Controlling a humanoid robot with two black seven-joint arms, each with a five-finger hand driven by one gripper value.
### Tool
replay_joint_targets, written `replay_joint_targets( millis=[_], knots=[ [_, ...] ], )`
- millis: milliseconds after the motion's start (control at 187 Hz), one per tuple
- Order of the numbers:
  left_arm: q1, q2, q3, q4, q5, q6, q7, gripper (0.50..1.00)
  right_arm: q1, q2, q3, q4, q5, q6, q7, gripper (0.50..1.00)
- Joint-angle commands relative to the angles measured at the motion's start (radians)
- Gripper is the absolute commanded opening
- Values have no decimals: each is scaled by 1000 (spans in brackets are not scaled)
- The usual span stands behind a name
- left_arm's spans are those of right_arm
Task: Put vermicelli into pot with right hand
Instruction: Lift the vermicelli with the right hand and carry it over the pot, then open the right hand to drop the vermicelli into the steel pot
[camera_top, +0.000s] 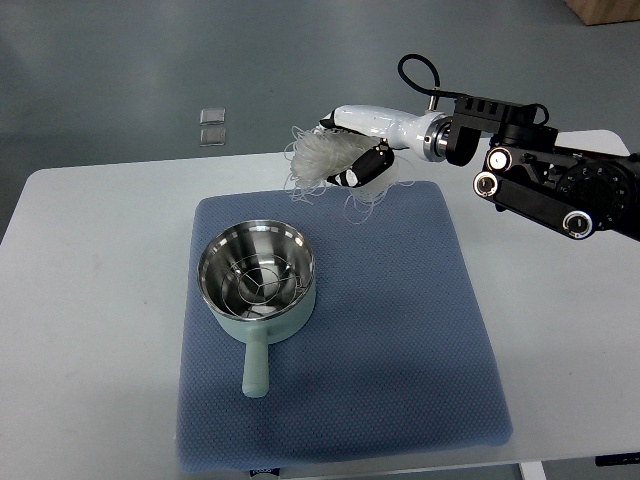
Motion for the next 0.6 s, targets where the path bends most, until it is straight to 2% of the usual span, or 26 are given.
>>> replay_joint_targets(
  millis=[0, 123, 428, 444, 449, 455, 460, 465, 476, 481, 487, 492, 497, 503, 508, 513, 519, 524, 545, 594],
  knots=[
    [0, 0, 0, 0, 0, 0, 1, 1000, 19, 43, 0, 13, 37, 34, 6, 500],
    [0, 0, -1, 1, 0, 0, -1, 1000, 19, 104, -3, 15, 70, 55, 35, 500],
    [0, 0, -1, 1, 0, 0, 1, 1000, 2, 244, -83, 1, 55, 53, 36, 500],
    [0, 0, 0, 1, 0, 0, 1, 1000, 2, 245, -92, 0, 55, 52, 36, 545],
    [0, 0, 0, 1, 0, 0, 1, 1000, 2, 245, -92, 0, 55, 52, 36, 545],
    [0, 0, 0, 1, 0, 0, -1, 1000, 1, 247, -96, 0, 55, 52, 36, 574],
    [0, 0, 0, 1, 0, 0, -1, 1000, 1, 247, -96, 0, 55, 52, 36, 574],
    [0, 0, 0, 1, 0, 0, -1, 1000, 1, 247, -100, -2, 55, 50, 36, 604],
    [0, 0, 0, 1, 0, 0, -1, 1000, 1, 247, -100, -2, 55, 50, 36, 605],
    [0, 0, 0, 1, 0, 0, -1, 1000, 1, 247, -103, -3, 55, 49, 36, 635],
    [0, 0, 0, 1, 0, 0, -1, 1000, 1, 247, -103, -3, 55, 49, 36, 635],
    [0, 0, 0, 1, 0, 2, 1, 1000, 1, 247, -104, -5, 55, 47, 36, 670],
    [0, 0, 0, 1, 0, 2, 1, 1000, 1, 247, -104, -5, 55, 47, 36, 670],
    [0, 0, 0, 1, 0, 0, 1, 1000, 1, 247, -107, -7, 55, 47, 36, 709],
    [0, 0, 0, 1, 0, 0, 1, 1000, 1, 247, -107, -7, 55, 47, 36, 709],
    [-2, 0, 0, 1, 0, 0, -1, 1000, 1, 247, -107, -7, 55, 46, 36, 739],
    [-2, 0, 0, 1, 0, 0, -1, 1000, 1, 247, -107, -7, 55, 46, 36, 740],
    [-2, 0, 0, 1, 0, 0, 1, 1000, 1, 247, -107, -7, 55, 44, 36, 766],
    [-2, 0, 0, 1, 0, 0, -1, 1000, 1, 247, -107, -7, 55, 43, 36, 803],
    [-2, 0, -1, 1, 0, 0, 1, 1000, -1, 245, -109, -7, 55, 43, 36, 842]
  ],
)
